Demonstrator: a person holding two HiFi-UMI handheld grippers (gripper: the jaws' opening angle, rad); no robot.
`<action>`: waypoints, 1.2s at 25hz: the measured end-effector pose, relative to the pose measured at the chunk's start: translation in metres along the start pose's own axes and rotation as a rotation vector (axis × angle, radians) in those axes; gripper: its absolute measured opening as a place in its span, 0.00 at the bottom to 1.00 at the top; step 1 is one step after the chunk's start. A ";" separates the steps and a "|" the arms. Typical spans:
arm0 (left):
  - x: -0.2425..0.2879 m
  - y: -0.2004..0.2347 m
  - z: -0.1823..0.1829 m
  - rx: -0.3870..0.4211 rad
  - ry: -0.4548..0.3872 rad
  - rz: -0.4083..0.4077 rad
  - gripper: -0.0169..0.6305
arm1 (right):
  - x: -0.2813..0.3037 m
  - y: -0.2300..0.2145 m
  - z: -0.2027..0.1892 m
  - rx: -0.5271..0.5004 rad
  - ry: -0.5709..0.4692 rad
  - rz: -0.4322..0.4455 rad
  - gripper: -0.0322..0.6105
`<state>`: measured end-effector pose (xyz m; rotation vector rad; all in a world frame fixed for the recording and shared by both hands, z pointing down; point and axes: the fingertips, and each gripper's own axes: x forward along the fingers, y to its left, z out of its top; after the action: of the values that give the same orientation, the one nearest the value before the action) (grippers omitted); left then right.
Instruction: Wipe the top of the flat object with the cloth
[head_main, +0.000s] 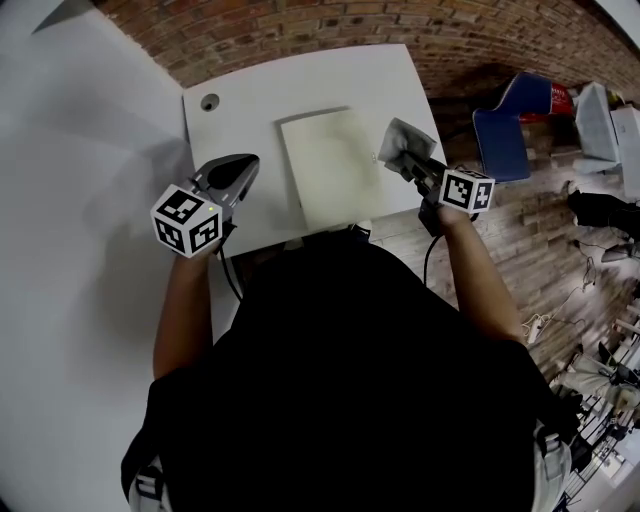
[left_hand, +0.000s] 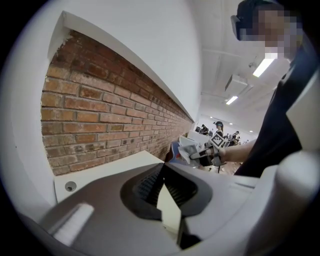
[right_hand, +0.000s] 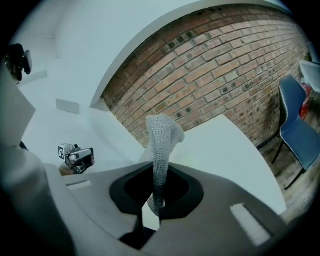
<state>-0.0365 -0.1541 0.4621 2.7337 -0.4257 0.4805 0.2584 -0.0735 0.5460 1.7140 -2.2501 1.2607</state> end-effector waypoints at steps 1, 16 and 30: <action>0.001 0.001 0.000 0.001 0.000 -0.001 0.03 | -0.002 0.003 0.007 -0.004 -0.016 0.003 0.06; -0.009 -0.008 0.028 0.013 -0.049 -0.034 0.03 | -0.047 0.074 0.065 -0.268 -0.141 -0.020 0.07; -0.015 -0.006 0.042 0.034 -0.079 -0.021 0.03 | -0.073 0.095 0.079 -0.334 -0.201 -0.051 0.07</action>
<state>-0.0368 -0.1604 0.4178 2.7943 -0.4120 0.3791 0.2420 -0.0591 0.4041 1.8191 -2.3374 0.6774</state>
